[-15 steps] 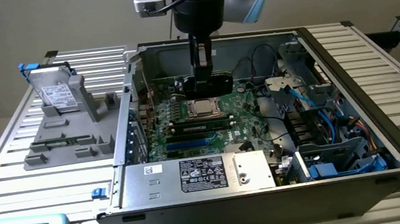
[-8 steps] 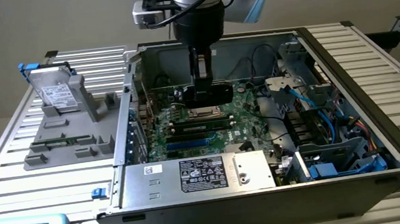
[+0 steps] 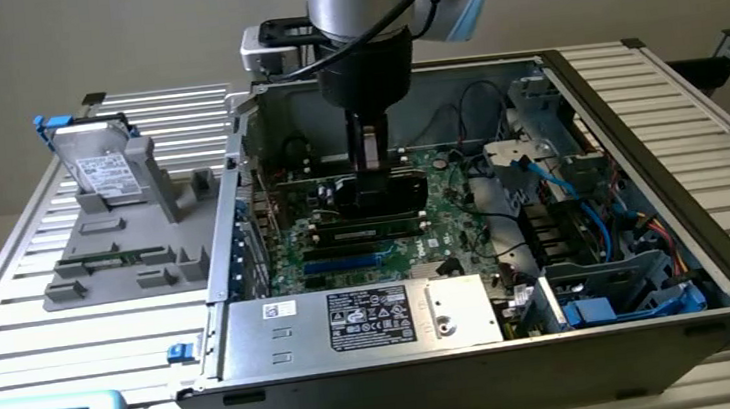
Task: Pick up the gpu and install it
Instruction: 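Insert the gpu into the slot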
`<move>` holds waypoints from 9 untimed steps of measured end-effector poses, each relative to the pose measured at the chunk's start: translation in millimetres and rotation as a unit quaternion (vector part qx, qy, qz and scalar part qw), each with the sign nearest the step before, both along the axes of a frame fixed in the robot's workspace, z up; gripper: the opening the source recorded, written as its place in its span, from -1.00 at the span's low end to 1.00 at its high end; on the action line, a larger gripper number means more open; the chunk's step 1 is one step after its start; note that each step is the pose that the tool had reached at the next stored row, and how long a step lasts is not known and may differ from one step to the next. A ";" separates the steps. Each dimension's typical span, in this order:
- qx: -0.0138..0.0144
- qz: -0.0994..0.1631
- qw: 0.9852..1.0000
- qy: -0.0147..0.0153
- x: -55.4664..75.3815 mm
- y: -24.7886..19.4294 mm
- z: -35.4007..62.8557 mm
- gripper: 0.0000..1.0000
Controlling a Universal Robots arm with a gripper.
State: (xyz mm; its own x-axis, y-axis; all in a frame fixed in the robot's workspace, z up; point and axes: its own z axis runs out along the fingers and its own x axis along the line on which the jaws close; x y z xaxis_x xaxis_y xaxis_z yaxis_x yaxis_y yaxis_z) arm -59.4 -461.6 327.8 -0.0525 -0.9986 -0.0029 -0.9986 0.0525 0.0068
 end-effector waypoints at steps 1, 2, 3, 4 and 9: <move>-0.001 0.000 1.000 0.000 -0.2 -0.6 -0.9 -0.44; -0.002 0.000 1.000 0.000 -0.5 -1.0 -1.3 -0.44; -0.003 0.000 1.000 0.000 -0.6 -1.2 -1.9 -0.44; -0.005 0.000 1.000 0.000 -0.7 -1.2 -2.6 -0.44; -0.016 0.000 1.000 0.000 -1.6 -0.9 -7.4 -0.44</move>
